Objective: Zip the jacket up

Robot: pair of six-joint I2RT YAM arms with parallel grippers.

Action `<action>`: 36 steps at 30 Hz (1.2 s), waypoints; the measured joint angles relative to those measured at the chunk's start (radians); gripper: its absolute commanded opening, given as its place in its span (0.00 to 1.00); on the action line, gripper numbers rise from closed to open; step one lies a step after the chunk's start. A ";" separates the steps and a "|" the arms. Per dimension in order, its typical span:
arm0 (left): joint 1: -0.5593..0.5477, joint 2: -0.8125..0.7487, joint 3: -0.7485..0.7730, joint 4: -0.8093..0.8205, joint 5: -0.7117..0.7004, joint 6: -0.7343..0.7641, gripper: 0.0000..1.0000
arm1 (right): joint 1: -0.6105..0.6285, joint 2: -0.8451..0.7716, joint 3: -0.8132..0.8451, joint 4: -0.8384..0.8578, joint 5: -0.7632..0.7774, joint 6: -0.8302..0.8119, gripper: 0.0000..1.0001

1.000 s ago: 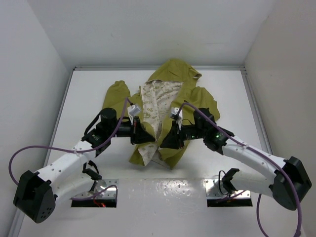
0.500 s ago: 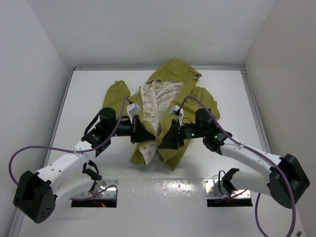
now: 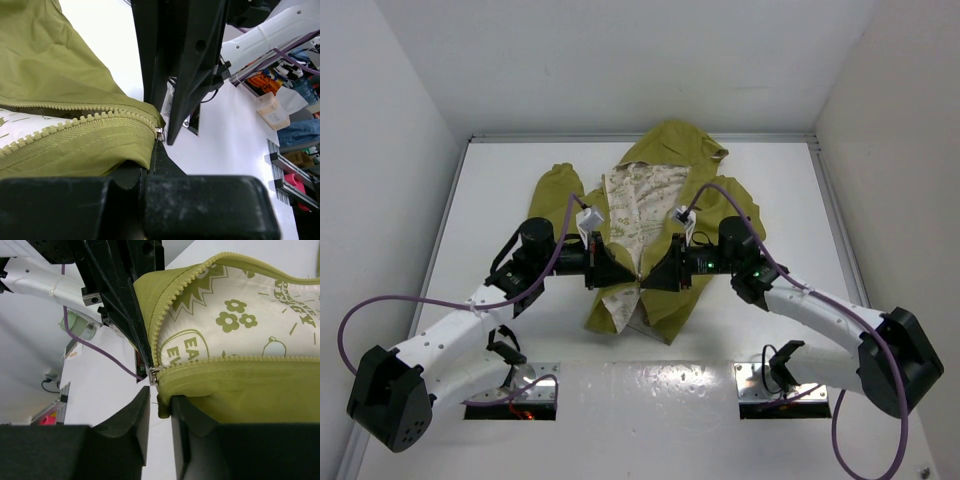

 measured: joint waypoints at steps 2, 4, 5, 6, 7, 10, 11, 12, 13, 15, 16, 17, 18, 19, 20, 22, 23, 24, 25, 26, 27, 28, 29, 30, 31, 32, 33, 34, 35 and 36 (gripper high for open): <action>0.000 0.000 0.000 0.003 0.000 -0.002 0.00 | 0.000 0.002 -0.004 0.015 0.004 0.012 0.14; 0.000 0.000 0.000 0.003 0.000 -0.003 0.00 | 0.000 0.002 -0.010 0.031 0.004 0.018 0.00; 0.000 0.000 0.000 0.003 0.000 -0.003 0.00 | 0.000 0.002 -0.014 0.039 0.003 0.025 0.00; 0.000 0.000 0.000 0.003 -0.001 -0.003 0.00 | -0.001 0.002 -0.019 0.053 0.001 0.030 0.00; 0.000 0.000 0.000 0.003 -0.001 -0.003 0.00 | -0.001 0.002 -0.025 0.065 0.000 0.032 0.00; 0.000 0.000 0.000 0.003 0.000 -0.003 0.00 | -0.002 0.002 -0.038 0.092 -0.007 0.031 0.00; 0.000 0.000 0.000 0.003 0.000 -0.003 0.00 | -0.003 0.002 -0.042 0.101 -0.010 0.028 0.00; 0.002 0.000 0.000 0.003 0.000 -0.006 0.00 | -0.004 0.002 -0.044 0.105 -0.016 0.022 0.00; 0.003 0.000 0.000 0.003 0.001 -0.007 0.00 | -0.004 0.002 -0.045 0.106 -0.021 0.014 0.00; 0.005 0.000 0.000 0.003 0.005 -0.011 0.00 | -0.004 0.000 -0.045 0.103 -0.035 -0.011 0.00; 0.005 0.000 0.000 0.003 0.006 -0.014 0.00 | -0.004 0.000 -0.045 0.100 -0.039 -0.026 0.00; 0.005 0.000 0.000 0.002 0.010 -0.016 0.00 | -0.004 -0.002 -0.045 0.092 -0.047 -0.051 0.00; 0.005 0.000 0.000 0.002 0.013 -0.019 0.00 | -0.003 -0.005 -0.044 0.078 -0.052 -0.074 0.00; 0.005 0.000 0.000 0.002 0.019 -0.021 0.00 | -0.001 -0.007 -0.039 0.053 -0.055 -0.098 0.00; 0.005 0.000 0.000 -0.001 0.025 -0.023 0.00 | 0.003 -0.008 -0.031 0.026 -0.057 -0.130 0.00; 0.005 0.001 0.000 -0.005 0.035 -0.027 0.00 | 0.014 -0.012 -0.004 -0.040 -0.060 -0.195 0.00; 0.005 0.001 0.000 -0.005 0.039 -0.029 0.00 | 0.018 -0.013 0.010 -0.074 -0.061 -0.230 0.00; 0.005 0.001 0.000 -0.004 0.042 -0.033 0.00 | 0.023 -0.013 0.025 -0.112 -0.061 -0.267 0.00; 0.005 0.001 0.000 -0.004 0.045 -0.034 0.00 | 0.027 -0.013 0.034 -0.140 -0.060 -0.296 0.00; 0.005 0.001 0.000 -0.005 0.047 -0.034 0.00 | 0.032 -0.013 0.045 -0.171 -0.060 -0.325 0.00; 0.004 0.001 0.000 -0.006 0.050 -0.034 0.00 | 0.039 -0.013 0.055 -0.201 -0.059 -0.354 0.00; 0.003 0.001 0.000 -0.008 0.054 -0.035 0.00 | 0.045 -0.013 0.068 -0.232 -0.059 -0.386 0.00; 0.002 0.001 0.000 -0.008 0.054 -0.036 0.00 | 0.050 -0.014 0.079 -0.255 -0.058 -0.412 0.00; 0.002 0.002 0.000 -0.008 0.055 -0.037 0.00 | 0.055 -0.014 0.089 -0.282 -0.058 -0.443 0.00; 0.001 0.003 0.000 -0.009 0.056 -0.038 0.00 | 0.061 -0.016 0.099 -0.307 -0.056 -0.471 0.00; 0.001 0.004 0.000 -0.009 0.056 -0.038 0.00 | 0.068 -0.017 0.109 -0.333 -0.052 -0.501 0.00; 0.000 0.005 0.000 -0.011 0.058 -0.039 0.00 | 0.074 -0.018 0.118 -0.355 -0.050 -0.528 0.00; 0.000 0.006 0.000 -0.013 0.058 -0.041 0.00 | 0.079 -0.020 0.124 -0.372 -0.048 -0.550 0.00; 0.000 0.008 0.000 -0.014 0.058 -0.042 0.00 | 0.085 -0.022 0.131 -0.393 -0.046 -0.577 0.00; 0.000 0.009 0.000 -0.015 0.058 -0.042 0.00 | 0.089 -0.025 0.136 -0.409 -0.040 -0.605 0.00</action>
